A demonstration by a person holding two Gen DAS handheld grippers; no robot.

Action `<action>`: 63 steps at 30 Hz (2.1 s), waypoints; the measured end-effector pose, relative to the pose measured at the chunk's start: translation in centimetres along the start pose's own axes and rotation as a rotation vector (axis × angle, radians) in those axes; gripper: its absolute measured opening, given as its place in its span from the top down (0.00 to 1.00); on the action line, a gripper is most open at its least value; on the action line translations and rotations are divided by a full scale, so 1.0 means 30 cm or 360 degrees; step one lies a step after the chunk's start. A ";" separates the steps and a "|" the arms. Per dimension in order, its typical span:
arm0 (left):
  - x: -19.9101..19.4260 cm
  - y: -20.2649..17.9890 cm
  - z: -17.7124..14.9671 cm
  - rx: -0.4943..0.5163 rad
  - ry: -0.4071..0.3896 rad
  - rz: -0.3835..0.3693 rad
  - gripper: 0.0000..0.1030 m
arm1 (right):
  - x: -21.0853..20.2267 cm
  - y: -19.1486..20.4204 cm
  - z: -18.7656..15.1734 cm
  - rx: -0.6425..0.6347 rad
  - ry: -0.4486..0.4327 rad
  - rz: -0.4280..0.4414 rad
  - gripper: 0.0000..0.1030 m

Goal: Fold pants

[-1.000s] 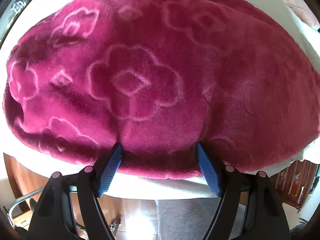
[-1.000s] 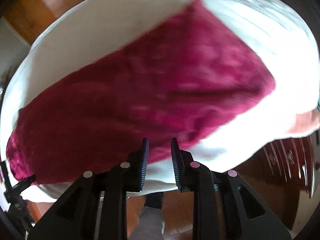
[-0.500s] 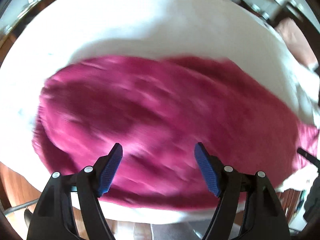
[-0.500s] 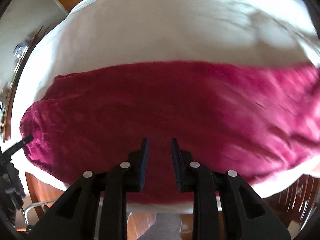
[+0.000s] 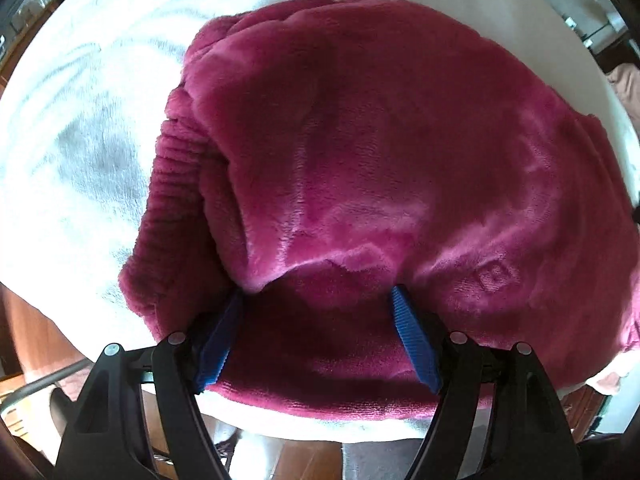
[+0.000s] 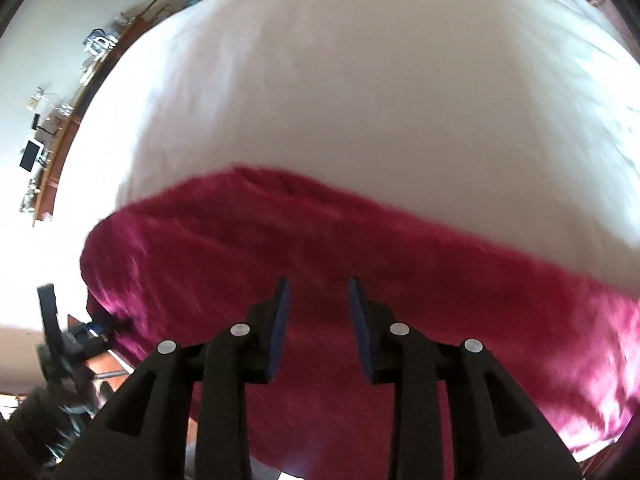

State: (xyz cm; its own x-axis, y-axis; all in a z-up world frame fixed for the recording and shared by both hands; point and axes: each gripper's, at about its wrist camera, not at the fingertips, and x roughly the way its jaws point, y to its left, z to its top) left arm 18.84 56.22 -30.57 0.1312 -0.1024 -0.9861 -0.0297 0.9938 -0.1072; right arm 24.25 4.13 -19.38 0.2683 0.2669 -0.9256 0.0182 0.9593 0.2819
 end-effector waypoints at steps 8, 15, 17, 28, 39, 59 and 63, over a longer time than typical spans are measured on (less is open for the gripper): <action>0.005 0.125 0.080 -0.0022 0.0028 -0.0082 0.28 | 0.129 0.105 0.232 -0.0073 0.0094 0.0158 0.62; -0.003 0.107 0.147 -0.0010 0.0037 -0.0101 0.28 | 0.237 0.133 0.261 -0.0154 0.0209 0.0064 0.84; -0.016 0.117 0.168 -0.0005 0.0027 -0.0107 0.28 | 0.221 0.128 0.281 -0.0139 0.0155 0.0052 0.93; -0.012 0.162 0.297 0.0006 0.0036 -0.0130 0.28 | 0.169 0.084 0.404 -0.0071 -0.0003 -0.0049 0.99; -0.174 0.057 0.456 0.0115 -0.0098 -0.0213 0.28 | 0.018 -0.026 0.157 0.0048 0.0021 -0.0005 0.76; -0.158 -0.138 0.513 0.0300 -0.0036 -0.0057 0.28 | -0.032 -0.105 -0.064 0.0121 -0.0069 -0.0160 0.66; -0.194 -0.225 0.478 0.0392 -0.0057 -0.0053 0.28 | -0.082 -0.209 -0.217 0.0227 -0.0033 -0.0214 0.66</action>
State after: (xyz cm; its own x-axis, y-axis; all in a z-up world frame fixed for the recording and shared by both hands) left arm 32.47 50.75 -22.27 0.1632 -0.1382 -0.9769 0.2168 0.9710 -0.1011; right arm 17.20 -1.93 -20.51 0.2741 0.1337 -0.9524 0.1913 0.9629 0.1902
